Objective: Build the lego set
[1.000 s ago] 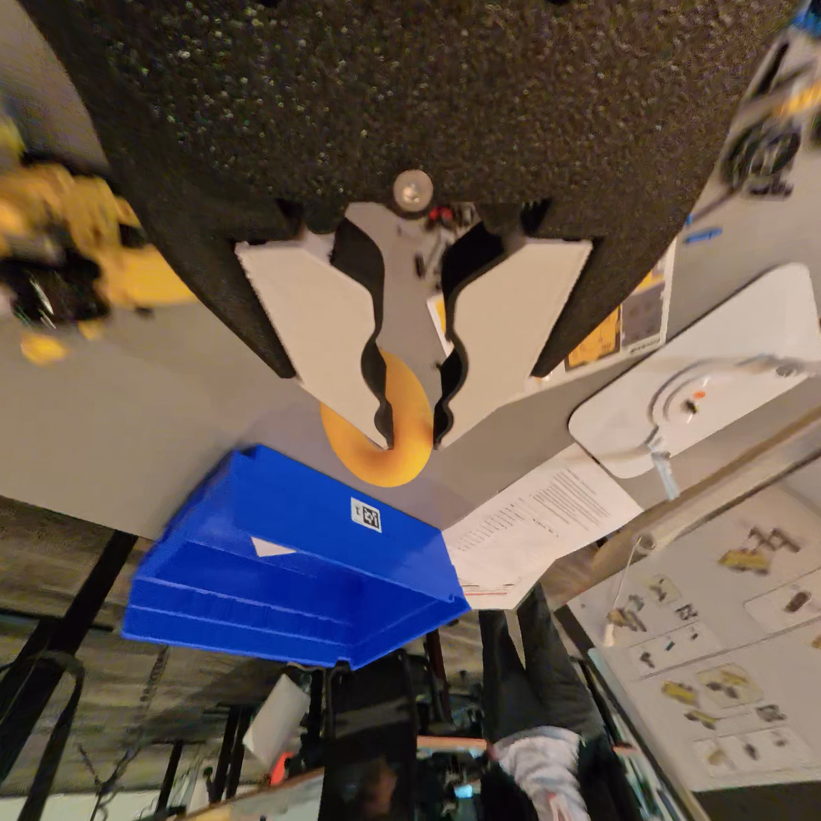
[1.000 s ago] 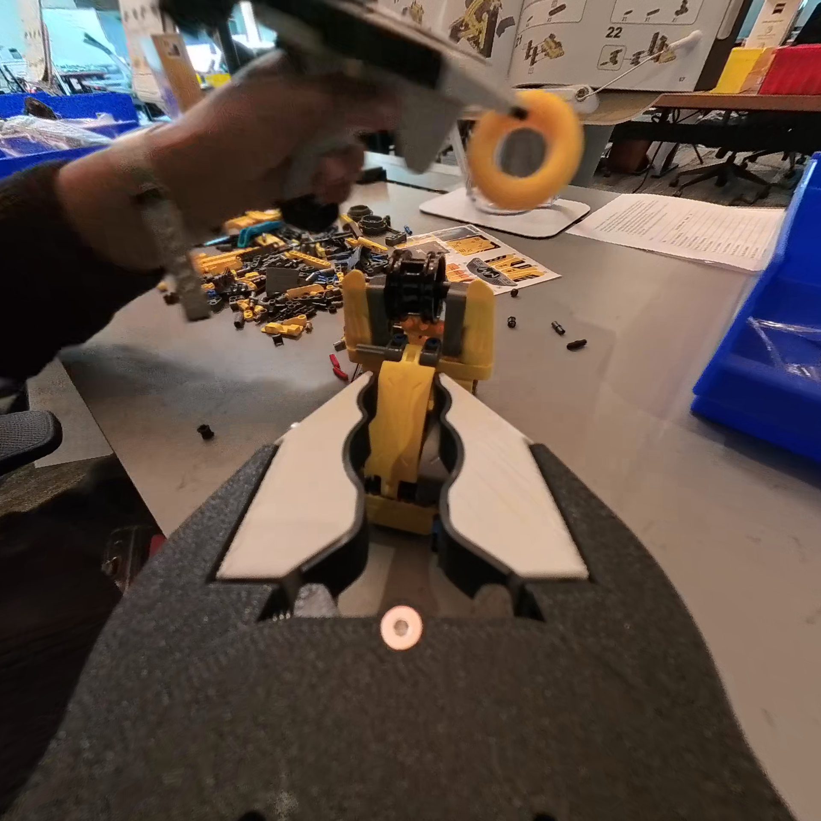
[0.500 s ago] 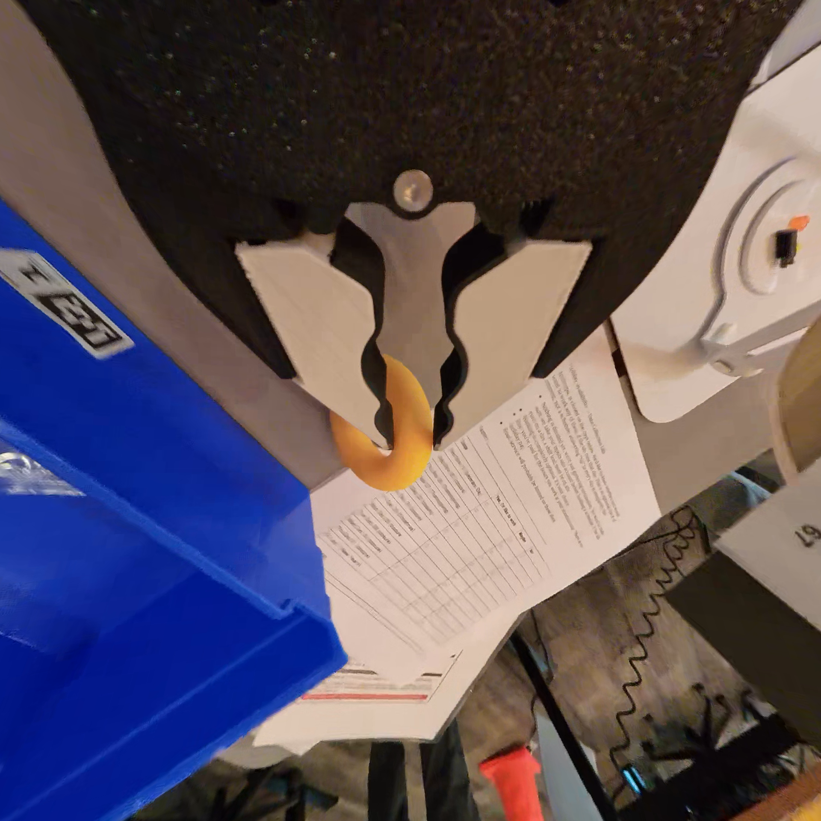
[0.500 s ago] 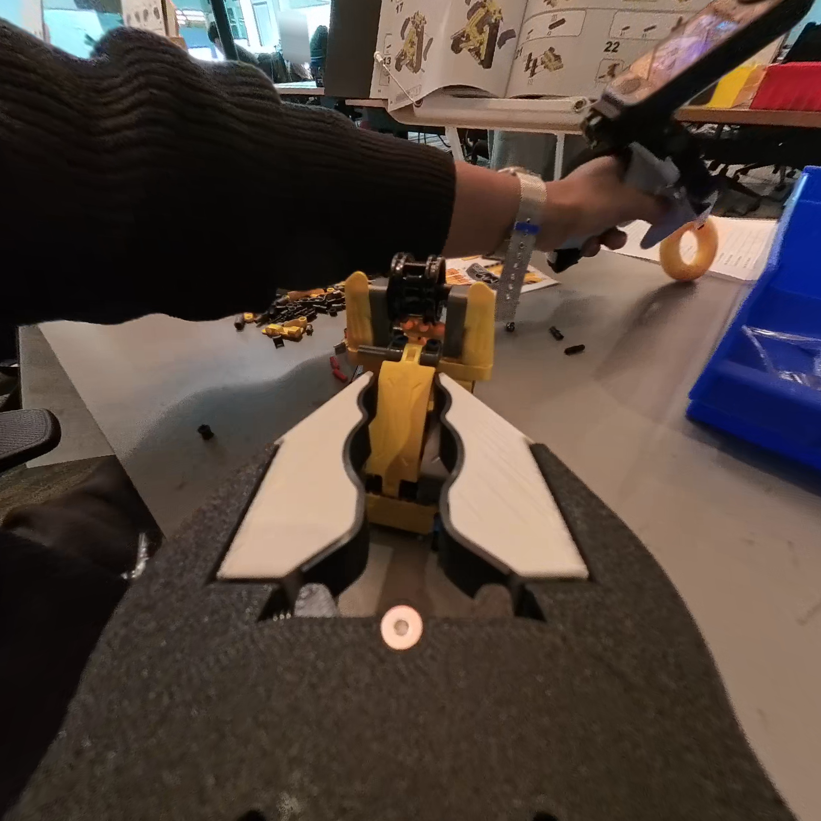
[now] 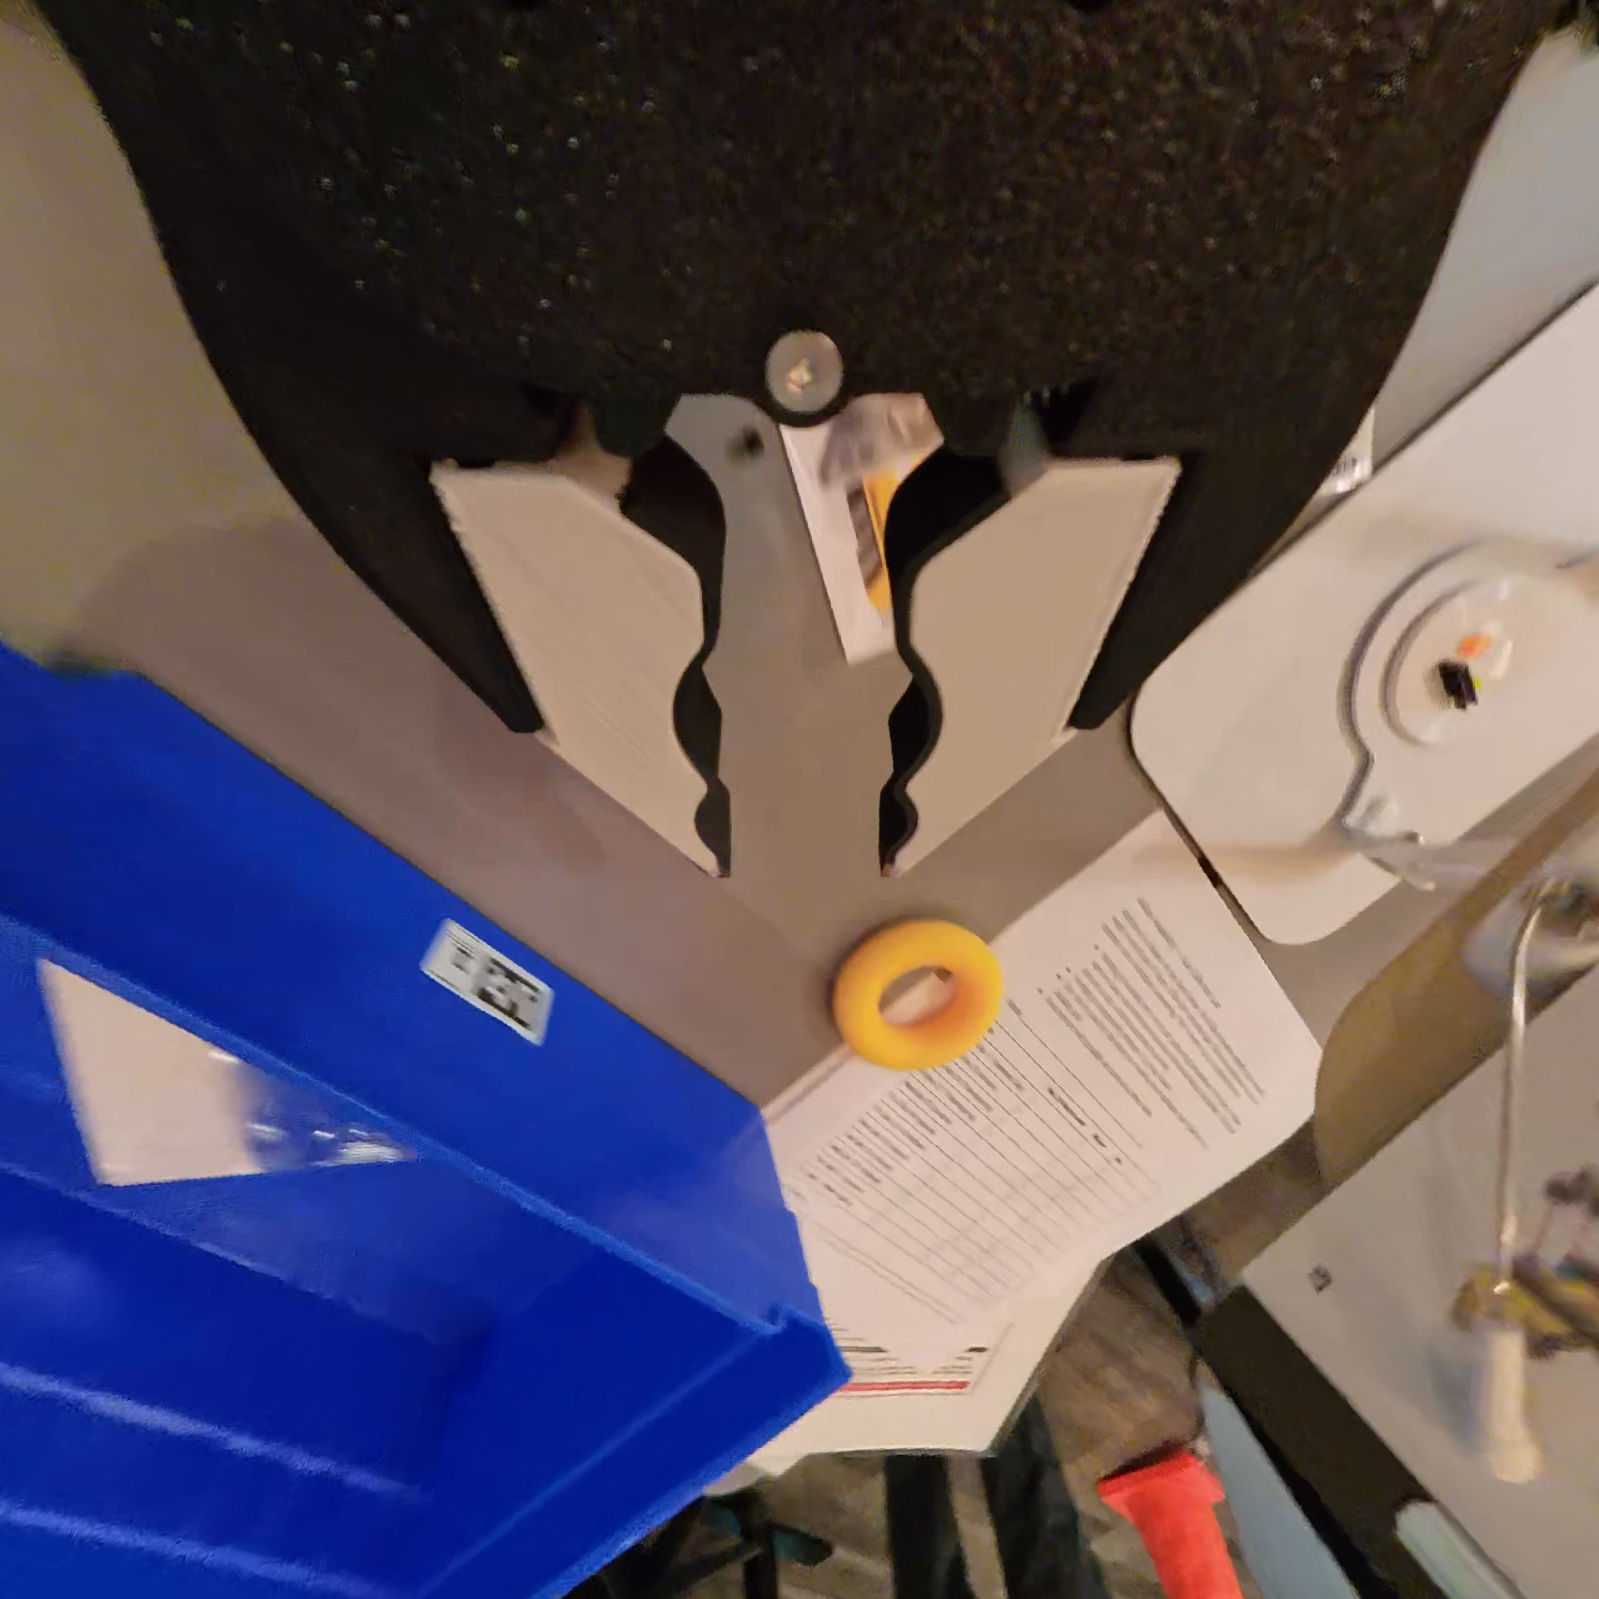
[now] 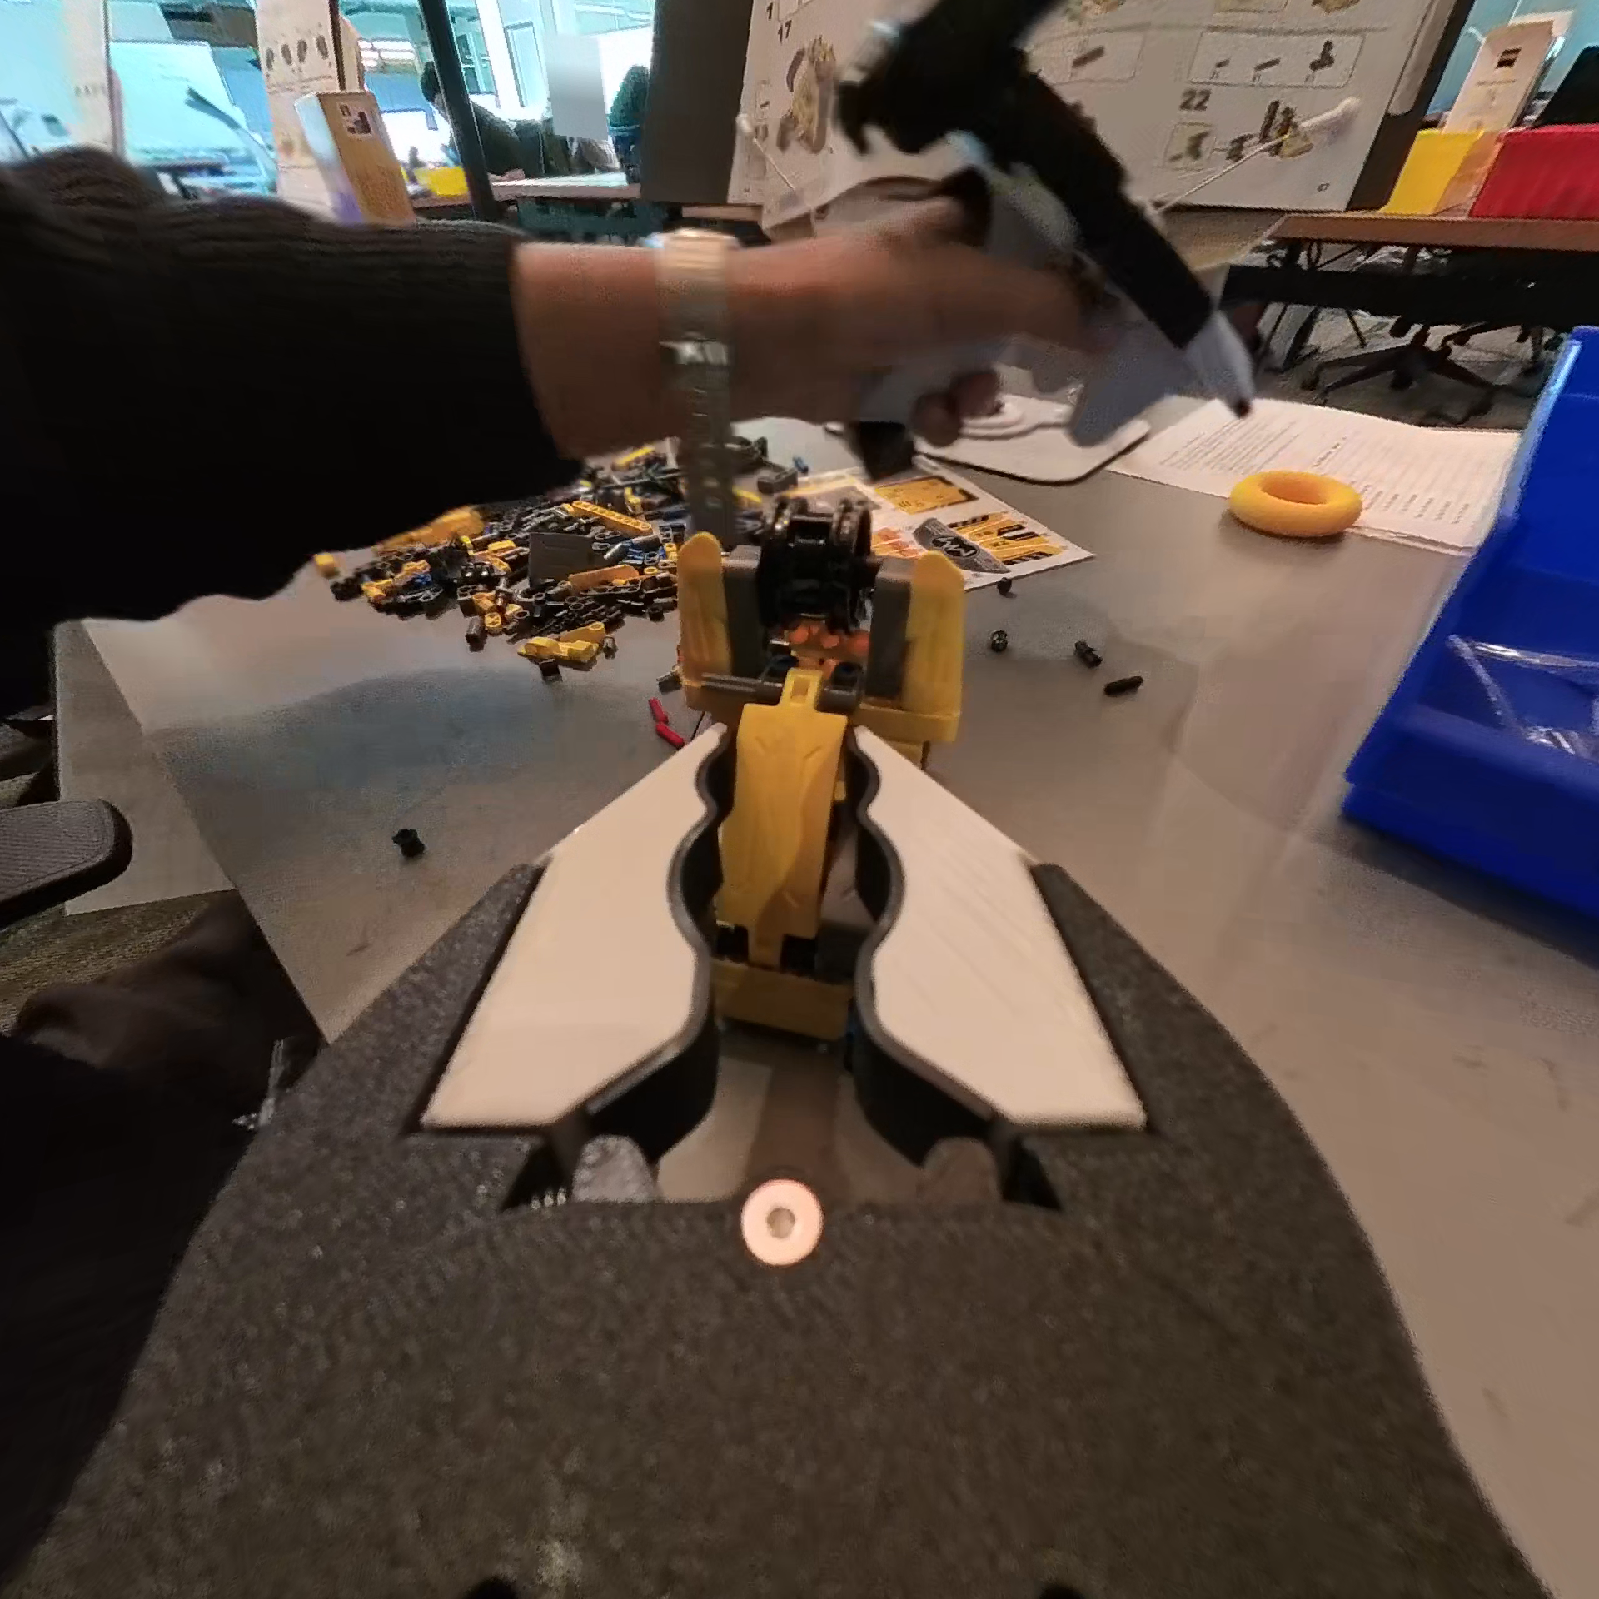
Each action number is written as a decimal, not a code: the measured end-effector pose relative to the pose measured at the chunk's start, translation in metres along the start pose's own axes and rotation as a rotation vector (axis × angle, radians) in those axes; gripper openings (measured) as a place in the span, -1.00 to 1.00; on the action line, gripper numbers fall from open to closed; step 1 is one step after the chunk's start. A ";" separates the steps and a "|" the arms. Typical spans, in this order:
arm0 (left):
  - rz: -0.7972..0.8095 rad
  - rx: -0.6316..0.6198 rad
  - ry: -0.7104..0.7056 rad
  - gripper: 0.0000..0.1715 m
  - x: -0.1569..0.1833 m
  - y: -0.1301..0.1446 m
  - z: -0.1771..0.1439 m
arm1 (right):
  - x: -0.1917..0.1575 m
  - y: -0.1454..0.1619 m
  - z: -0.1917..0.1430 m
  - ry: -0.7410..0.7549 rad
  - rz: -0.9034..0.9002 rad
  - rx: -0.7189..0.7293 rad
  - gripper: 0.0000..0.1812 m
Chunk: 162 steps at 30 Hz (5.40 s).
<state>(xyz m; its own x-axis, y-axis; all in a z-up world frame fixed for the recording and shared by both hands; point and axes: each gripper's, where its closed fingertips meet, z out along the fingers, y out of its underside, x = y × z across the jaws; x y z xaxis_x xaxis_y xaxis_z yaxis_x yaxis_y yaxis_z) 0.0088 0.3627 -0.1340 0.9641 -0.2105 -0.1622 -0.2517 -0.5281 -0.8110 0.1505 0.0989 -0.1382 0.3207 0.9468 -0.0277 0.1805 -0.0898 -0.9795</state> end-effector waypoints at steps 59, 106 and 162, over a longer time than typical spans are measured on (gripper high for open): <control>-0.149 0.269 0.530 -1.00 0.041 0.146 -0.237 | -0.100 -0.033 0.026 0.013 -0.398 0.000 -0.69; -0.673 0.445 0.976 -0.46 0.083 0.079 -0.275 | -0.059 -0.109 0.028 0.029 -0.569 0.156 -0.26; 0.156 -0.001 -0.045 -0.47 -0.021 0.179 -0.201 | 0.009 -0.081 -0.011 0.251 -0.421 0.112 -0.49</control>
<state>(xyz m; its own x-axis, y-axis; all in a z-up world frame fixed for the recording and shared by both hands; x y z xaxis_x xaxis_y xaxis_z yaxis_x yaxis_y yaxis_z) -0.0736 0.1073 -0.1626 0.9161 -0.2529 -0.3112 -0.3988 -0.4929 -0.7733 0.1494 0.1110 -0.0573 0.4579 0.7889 0.4097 0.2457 0.3306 -0.9112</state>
